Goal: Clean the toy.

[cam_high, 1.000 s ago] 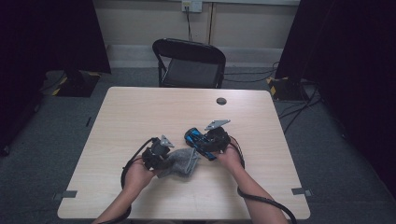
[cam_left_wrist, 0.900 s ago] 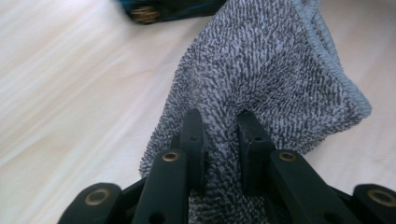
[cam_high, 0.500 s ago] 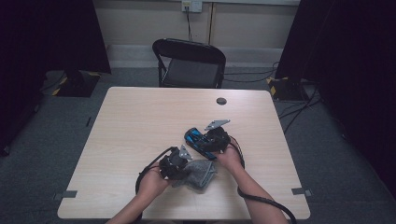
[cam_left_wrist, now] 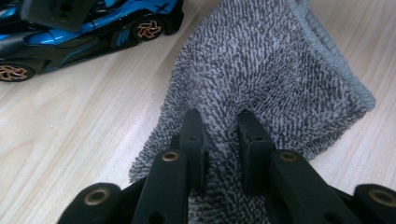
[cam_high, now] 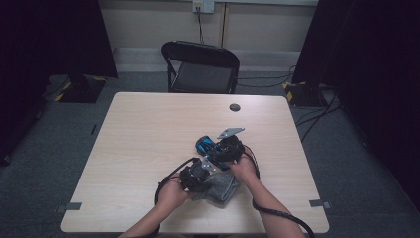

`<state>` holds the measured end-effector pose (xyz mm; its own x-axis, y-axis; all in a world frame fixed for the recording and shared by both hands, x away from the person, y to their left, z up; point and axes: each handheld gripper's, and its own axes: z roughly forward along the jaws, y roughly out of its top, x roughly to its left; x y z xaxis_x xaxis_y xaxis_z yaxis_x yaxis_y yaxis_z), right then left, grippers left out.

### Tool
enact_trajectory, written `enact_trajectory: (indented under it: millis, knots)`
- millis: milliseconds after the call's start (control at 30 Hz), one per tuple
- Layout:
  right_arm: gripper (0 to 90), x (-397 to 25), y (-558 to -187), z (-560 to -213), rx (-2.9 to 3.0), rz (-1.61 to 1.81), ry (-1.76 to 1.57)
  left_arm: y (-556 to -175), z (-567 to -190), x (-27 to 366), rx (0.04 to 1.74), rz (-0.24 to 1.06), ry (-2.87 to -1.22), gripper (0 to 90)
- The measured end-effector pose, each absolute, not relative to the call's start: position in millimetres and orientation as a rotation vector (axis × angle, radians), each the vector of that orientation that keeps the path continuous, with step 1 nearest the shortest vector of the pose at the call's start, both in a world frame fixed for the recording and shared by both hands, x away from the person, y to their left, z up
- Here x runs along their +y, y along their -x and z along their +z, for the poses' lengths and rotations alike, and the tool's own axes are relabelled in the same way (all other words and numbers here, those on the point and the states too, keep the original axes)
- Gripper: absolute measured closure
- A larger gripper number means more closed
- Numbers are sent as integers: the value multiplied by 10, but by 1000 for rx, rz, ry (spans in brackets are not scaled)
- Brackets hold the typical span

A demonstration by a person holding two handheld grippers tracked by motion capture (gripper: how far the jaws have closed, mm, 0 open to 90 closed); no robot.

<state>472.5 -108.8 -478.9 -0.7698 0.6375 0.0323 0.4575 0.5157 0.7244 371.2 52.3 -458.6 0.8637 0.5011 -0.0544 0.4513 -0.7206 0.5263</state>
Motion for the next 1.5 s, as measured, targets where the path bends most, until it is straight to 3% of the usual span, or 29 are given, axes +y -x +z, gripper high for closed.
enact_trajectory:
  millis: [833,1500]
  knots:
    - [432,-1109,-4706,-4800,2510,1113,-922,-4045,-4607,754,866,303,-2465,750]
    - [432,-1089,-4716,-4789,2516,1094,-922,-4234,-4575,1108,1008,334,-2408,749]
